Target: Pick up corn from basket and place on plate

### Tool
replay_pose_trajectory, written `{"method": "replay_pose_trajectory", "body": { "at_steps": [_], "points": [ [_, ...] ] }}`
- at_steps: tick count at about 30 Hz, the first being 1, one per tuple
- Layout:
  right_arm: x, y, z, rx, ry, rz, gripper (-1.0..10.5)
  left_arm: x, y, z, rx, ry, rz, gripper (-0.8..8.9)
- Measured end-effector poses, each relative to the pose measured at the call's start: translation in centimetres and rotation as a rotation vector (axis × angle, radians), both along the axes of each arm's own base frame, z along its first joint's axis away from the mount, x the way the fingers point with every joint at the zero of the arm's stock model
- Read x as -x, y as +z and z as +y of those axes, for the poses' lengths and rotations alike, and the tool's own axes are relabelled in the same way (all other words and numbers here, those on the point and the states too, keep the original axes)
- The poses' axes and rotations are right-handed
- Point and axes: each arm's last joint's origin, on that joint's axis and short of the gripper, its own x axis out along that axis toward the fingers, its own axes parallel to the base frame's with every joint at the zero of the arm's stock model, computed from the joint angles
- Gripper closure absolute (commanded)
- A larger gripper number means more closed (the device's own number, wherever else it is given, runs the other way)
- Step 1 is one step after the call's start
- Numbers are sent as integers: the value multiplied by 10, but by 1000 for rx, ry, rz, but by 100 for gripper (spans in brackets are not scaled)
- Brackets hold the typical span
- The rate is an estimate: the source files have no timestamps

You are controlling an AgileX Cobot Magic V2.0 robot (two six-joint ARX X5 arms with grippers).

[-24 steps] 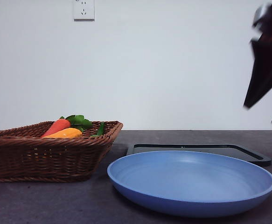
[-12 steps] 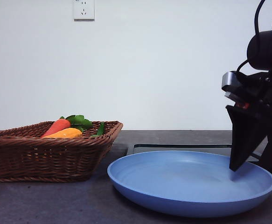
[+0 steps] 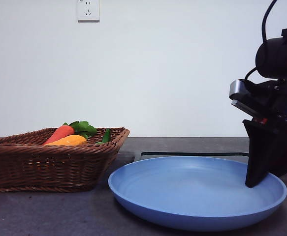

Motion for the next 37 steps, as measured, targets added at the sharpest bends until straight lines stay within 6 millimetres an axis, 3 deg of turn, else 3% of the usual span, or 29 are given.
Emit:
{"method": "replay_pose_trajectory", "body": {
  "at_steps": [6,15,20,25,31,37],
  "points": [
    [5,8,-2,1,-5,-1,946,-5,-3,-1,1,-10,31,396],
    [44,64,-20,48,-51,-121,946,-30,0,-14,-59,-37,86,397],
    [72,92,-34,39,-94,-213,946,-54,4,-34,-133,-60,93,397],
    [91,118,-45,17,-135,-309,946,-83,-5,-60,-282,-35,162,397],
    [100,145,-49,-5,-154,-396,946,-116,-21,-87,-404,-24,221,397],
    [101,156,-49,-24,-150,-432,946,-144,-42,-109,-477,-43,286,397]
  ]
}}
